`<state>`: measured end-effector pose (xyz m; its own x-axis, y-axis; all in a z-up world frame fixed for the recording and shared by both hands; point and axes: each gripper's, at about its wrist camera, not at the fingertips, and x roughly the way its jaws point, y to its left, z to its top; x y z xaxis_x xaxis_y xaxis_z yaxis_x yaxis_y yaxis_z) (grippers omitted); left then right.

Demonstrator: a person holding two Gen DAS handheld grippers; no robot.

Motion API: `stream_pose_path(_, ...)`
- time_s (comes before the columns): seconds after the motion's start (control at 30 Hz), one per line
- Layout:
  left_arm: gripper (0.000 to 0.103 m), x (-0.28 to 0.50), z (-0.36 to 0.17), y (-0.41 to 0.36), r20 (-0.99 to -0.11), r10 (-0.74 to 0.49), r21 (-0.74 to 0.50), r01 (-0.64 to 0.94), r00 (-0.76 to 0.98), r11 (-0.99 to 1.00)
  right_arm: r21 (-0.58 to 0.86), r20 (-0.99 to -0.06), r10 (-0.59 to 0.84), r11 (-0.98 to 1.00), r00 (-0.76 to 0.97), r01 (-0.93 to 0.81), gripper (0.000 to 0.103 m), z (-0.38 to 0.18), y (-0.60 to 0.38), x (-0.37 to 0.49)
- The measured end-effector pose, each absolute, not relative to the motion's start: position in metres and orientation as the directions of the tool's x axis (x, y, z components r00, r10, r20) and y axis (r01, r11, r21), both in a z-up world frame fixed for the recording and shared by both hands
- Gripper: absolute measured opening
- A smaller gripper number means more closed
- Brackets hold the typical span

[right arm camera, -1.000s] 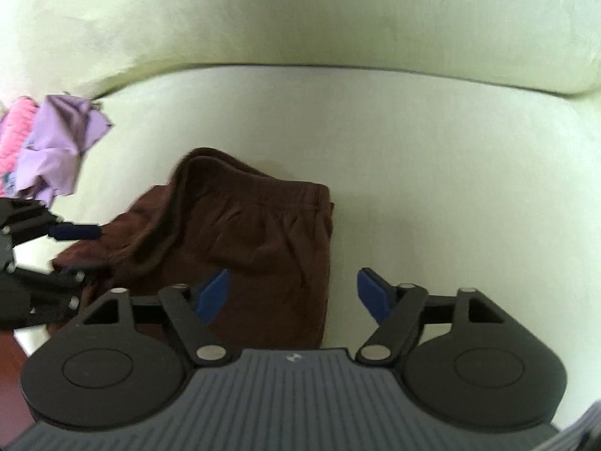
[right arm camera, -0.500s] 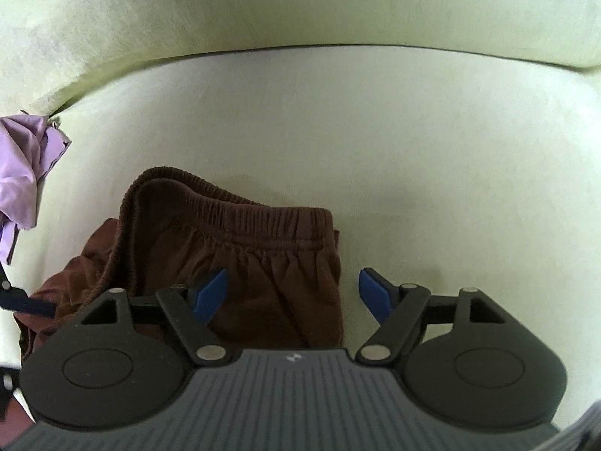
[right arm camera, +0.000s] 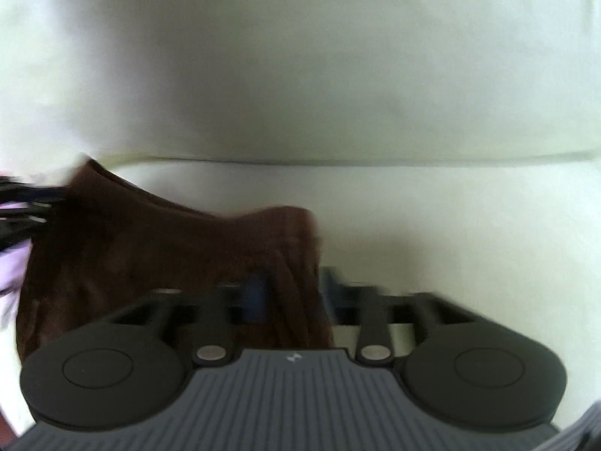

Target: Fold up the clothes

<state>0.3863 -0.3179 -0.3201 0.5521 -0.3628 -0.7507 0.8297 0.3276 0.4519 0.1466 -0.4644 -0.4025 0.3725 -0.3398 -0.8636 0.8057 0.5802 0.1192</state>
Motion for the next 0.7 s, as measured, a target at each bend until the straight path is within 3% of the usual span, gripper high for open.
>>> stream_pose_path(0.03,0.048,0.387,-0.323,-0.31,-0.771,-0.346,0.432,0.838,0.535,0.333,0.087,-0.869,-0.354,0.579,0.346,0.811,0.067,-0.403,-0.464,0.147)
stream_pose_path(0.17,0.048,0.383,-0.33,-0.276,-0.845,-0.301,0.342,0.879,0.443,0.334,0.206,-0.874,-0.237,0.609,0.423,0.766,0.071,-0.412,-0.449,0.139)
stream_pose_path(0.27,0.048,0.356,-0.33,-0.234,-0.909,-0.292,0.185,0.916,0.297,0.357,0.207,-0.909,-0.175,0.6,0.379,0.773,0.072,-0.428,-0.43,0.133)
stream_pose_path(0.33,0.048,0.338,-0.333,-0.204,-0.938,-0.279,0.077,0.908,0.206,0.411,0.237,-0.91,-0.151,0.572,0.385,0.785,0.078,-0.432,-0.419,0.118)
stream_pose_path(0.43,0.048,0.314,-0.331,-0.163,-0.957,-0.247,0.005,0.855,0.155,0.518,0.304,-0.895,-0.133,0.517,0.425,0.8,0.081,-0.434,-0.392,0.08)
stream_pose_path(0.53,0.049,0.282,-0.327,-0.132,-0.958,-0.259,-0.034,0.843,0.126,0.537,0.319,-0.882,-0.119,0.561,0.456,0.764,0.081,-0.433,-0.369,0.06)
stream_pose_path(0.6,0.054,0.258,-0.329,-0.129,-0.952,-0.28,-0.028,0.877,0.123,0.48,0.254,-0.891,-0.114,0.676,0.439,0.692,0.081,-0.438,-0.348,0.06)
stream_pose_path(0.7,0.059,0.223,-0.338,-0.137,-0.934,-0.304,0.082,0.943,0.186,0.323,0.122,-0.891,-0.174,0.797,0.419,0.592,0.081,-0.442,-0.332,0.068)
